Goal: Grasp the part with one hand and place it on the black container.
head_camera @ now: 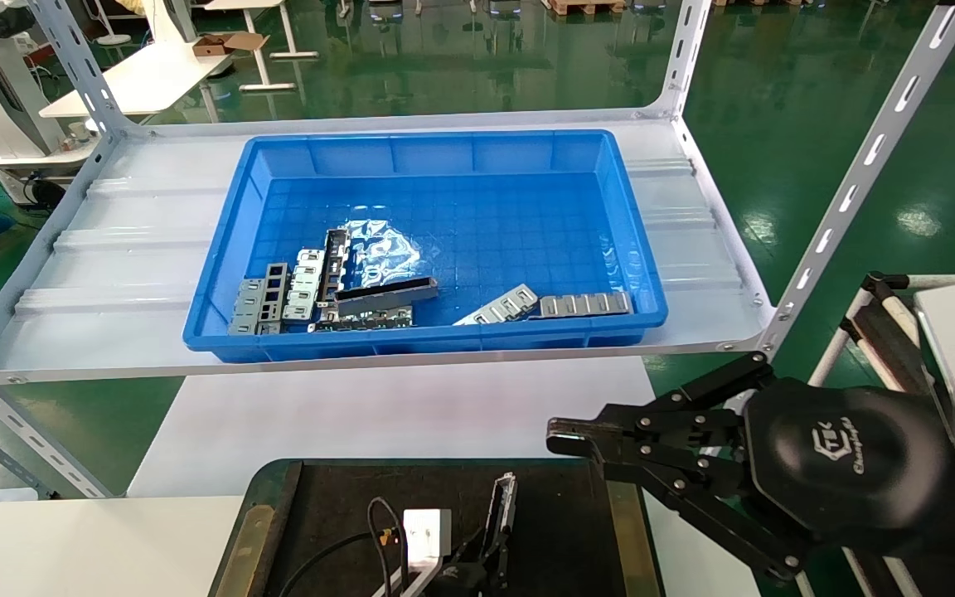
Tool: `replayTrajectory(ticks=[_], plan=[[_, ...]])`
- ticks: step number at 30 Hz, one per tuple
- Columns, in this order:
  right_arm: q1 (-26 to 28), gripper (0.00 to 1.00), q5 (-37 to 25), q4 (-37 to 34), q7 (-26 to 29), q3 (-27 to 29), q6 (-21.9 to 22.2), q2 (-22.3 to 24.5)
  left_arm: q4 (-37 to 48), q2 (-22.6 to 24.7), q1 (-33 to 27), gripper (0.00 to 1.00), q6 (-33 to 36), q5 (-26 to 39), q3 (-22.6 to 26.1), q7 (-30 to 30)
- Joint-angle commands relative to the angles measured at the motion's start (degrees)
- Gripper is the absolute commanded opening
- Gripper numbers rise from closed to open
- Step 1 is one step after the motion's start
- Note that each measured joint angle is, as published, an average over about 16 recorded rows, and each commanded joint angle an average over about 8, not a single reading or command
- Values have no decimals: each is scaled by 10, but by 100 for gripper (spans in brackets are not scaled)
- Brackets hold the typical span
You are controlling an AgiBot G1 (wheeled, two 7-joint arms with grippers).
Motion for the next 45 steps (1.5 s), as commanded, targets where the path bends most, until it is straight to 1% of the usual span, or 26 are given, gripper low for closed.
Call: replayTrajectory(ticks=[1,3,4,5,6,10,11,12,13,14,15,27,33,39,45], plan=[[0,0,0,0,0,0,0,0,2,2,4,0,1,6,-4,-5],[0,1,0,0,0,0,0,0,4,2,9,0,3,14,-8,-10],[0,6,0,0,0,0,0,0,5,3,10,2,4,17,-10,-12],[0,13,0,0,0,0,0,0,6,3,12,7,4,20,-12,-14],[0,23,0,0,0,0,0,0,7,4,14,15,5,23,-14,-17],[0,73,0,0,0,0,0,0,10,6,18,65,7,31,-20,-24],[0,84,0,0,0,0,0,0,11,6,19,77,8,32,-21,-25],[0,93,0,0,0,0,0,0,11,6,20,88,8,34,-22,-27],[0,98,0,0,0,0,0,0,12,7,20,95,8,35,-23,-28],[0,100,0,0,0,0,0,0,12,7,21,100,9,36,-24,-29],[0,100,0,0,0,0,0,0,12,7,22,100,9,37,-24,-30],[0,100,0,0,0,0,0,0,7,6,26,100,5,40,-29,-35],[0,100,0,0,0,0,0,0,-8,-1,25,100,7,43,-30,-33],[0,100,0,0,0,0,0,0,-31,-23,19,100,24,50,-36,-36],[0,100,0,0,0,0,0,0,-63,-64,15,100,64,65,-46,-41]])
